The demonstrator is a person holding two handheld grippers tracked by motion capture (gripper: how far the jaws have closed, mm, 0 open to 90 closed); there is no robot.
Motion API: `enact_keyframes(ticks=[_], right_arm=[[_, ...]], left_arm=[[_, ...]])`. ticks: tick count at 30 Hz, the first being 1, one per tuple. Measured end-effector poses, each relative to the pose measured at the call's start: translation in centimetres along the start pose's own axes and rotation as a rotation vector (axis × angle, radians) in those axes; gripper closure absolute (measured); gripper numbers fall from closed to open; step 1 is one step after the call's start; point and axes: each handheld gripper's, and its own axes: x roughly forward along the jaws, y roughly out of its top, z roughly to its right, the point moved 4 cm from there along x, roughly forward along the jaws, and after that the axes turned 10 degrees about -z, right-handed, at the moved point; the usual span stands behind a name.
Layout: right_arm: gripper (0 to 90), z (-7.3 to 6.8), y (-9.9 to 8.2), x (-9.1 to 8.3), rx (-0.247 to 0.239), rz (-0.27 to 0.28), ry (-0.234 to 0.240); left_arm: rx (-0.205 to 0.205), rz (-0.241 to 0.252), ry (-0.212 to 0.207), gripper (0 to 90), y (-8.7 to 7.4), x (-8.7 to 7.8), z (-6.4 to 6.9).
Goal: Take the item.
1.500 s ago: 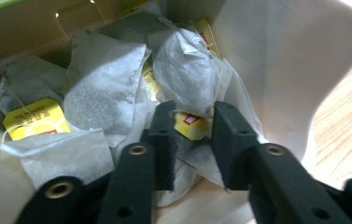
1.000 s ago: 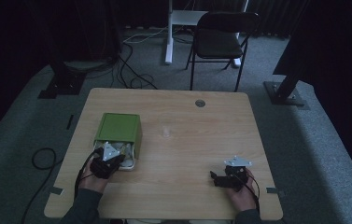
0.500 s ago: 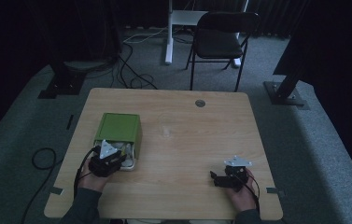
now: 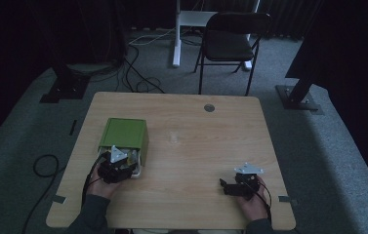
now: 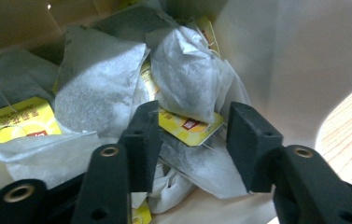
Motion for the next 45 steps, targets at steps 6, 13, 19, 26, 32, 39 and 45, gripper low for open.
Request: enact_keyframes(ticks=[6,13,19,26,32,39,45], right_arm=[[11.5,0.0,0.0,0.0,0.000,0.000,0.000],[11.5,0.0,0.0,0.0,0.000,0.000,0.000],[11.5,0.0,0.0,0.0,0.001,0.000,0.000],[11.6,0.0,0.0,0.0,0.001,0.000,0.000],[11.5,0.0,0.0,0.0,0.001,0.000,-0.001],[11.5,0.0,0.0,0.0,0.001,0.000,-0.001],[11.6,0.0,0.0,0.0,0.001,0.000,-0.001]], left_arm=[[0.004,0.002,0.009,71.7,-0.2,-0.5,-0.2],[0.021,0.008,0.010,84.1,-0.5,-1.3,-0.1],[0.038,0.015,0.026,88.3,-0.5,-1.9,0.0],[0.033,0.052,0.024,88.3,-0.3,-3.9,-0.2],[0.033,0.079,0.027,88.3,-0.2,-5.0,-0.3],[0.049,0.125,0.025,88.3,0.2,-6.7,0.2],[0.068,0.148,0.009,88.3,0.8,-7.6,0.7]])
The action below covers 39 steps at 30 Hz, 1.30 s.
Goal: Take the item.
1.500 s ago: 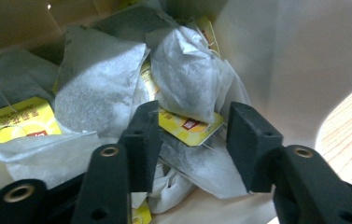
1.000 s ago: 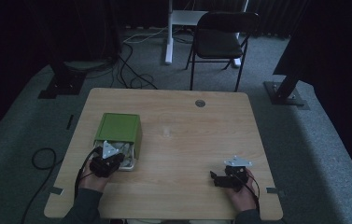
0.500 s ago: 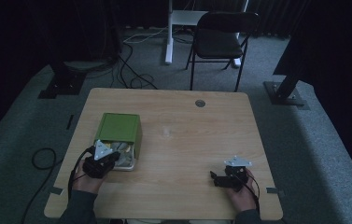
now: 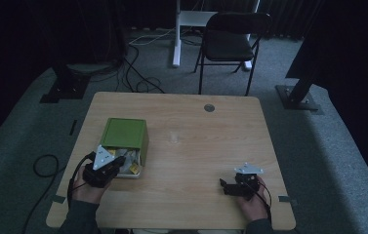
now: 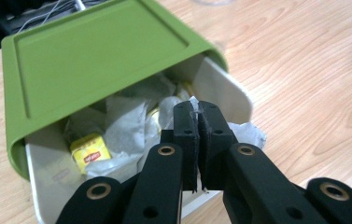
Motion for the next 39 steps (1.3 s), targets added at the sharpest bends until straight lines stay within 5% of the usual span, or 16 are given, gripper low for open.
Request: enact_keyframes(ticks=[20,39], right_arm=[[11.6,0.0,0.0,0.0,0.001,0.000,0.000],[11.6,0.0,0.0,0.0,0.002,-0.001,0.000]], left_arm=[[0.057,0.049,-0.036,88.3,2.4,-1.7,1.8],[0.121,0.072,-0.124,88.2,5.3,-1.4,4.2]])
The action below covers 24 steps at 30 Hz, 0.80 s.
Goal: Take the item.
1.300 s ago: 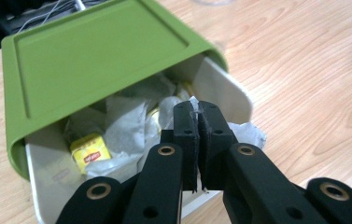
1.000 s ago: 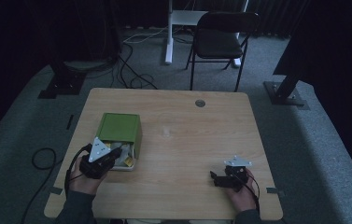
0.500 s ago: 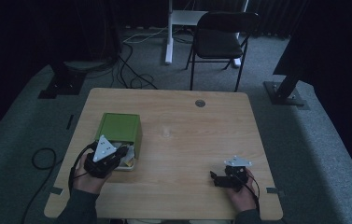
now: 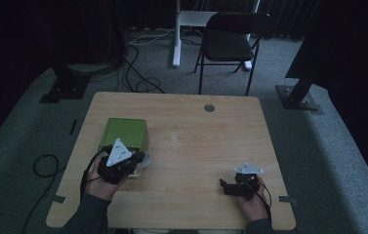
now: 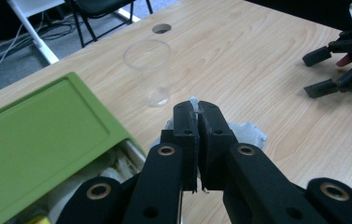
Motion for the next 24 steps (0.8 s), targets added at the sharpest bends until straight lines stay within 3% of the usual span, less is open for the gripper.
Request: enact_keyframes(ticks=[7,24], right_arm=[[11.5,0.0,0.0,0.0,0.001,0.000,0.000],[11.5,0.0,0.0,0.0,0.001,-0.002,0.001]], left_arm=[[0.000,0.008,-0.031,88.2,1.1,1.1,0.1],[0.001,0.017,-0.035,88.2,3.3,3.2,-0.3]])
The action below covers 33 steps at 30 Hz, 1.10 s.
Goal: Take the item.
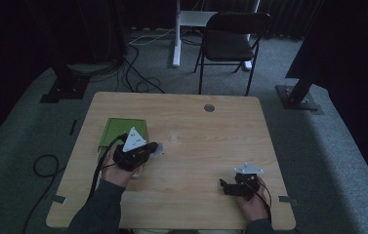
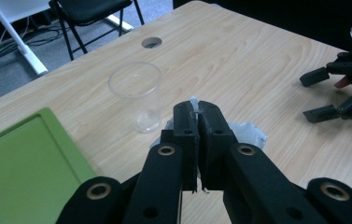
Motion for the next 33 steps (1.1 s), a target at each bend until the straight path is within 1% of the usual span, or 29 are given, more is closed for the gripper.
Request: enact_keyframes(ticks=[13,18,25,26,33], right_arm=[[11.5,0.0,0.0,0.0,0.001,0.001,0.000],[11.5,0.0,0.0,0.0,0.002,0.001,0.000],[11.5,0.0,0.0,0.0,0.002,0.002,0.001],[11.5,0.0,0.0,0.0,0.002,0.002,0.001],[11.5,0.0,0.0,0.0,0.000,0.003,0.000]], left_arm=[[0.006,0.016,-0.008,88.2,1.0,0.9,-0.2],[0.015,0.008,-0.008,88.2,1.3,1.4,-0.4],[0.003,0.002,-0.004,88.2,1.4,1.8,-1.0],[-0.001,0.002,-0.002,88.2,1.5,2.0,-1.3],[-0.008,-0.012,0.007,88.2,2.0,2.6,-2.0]])
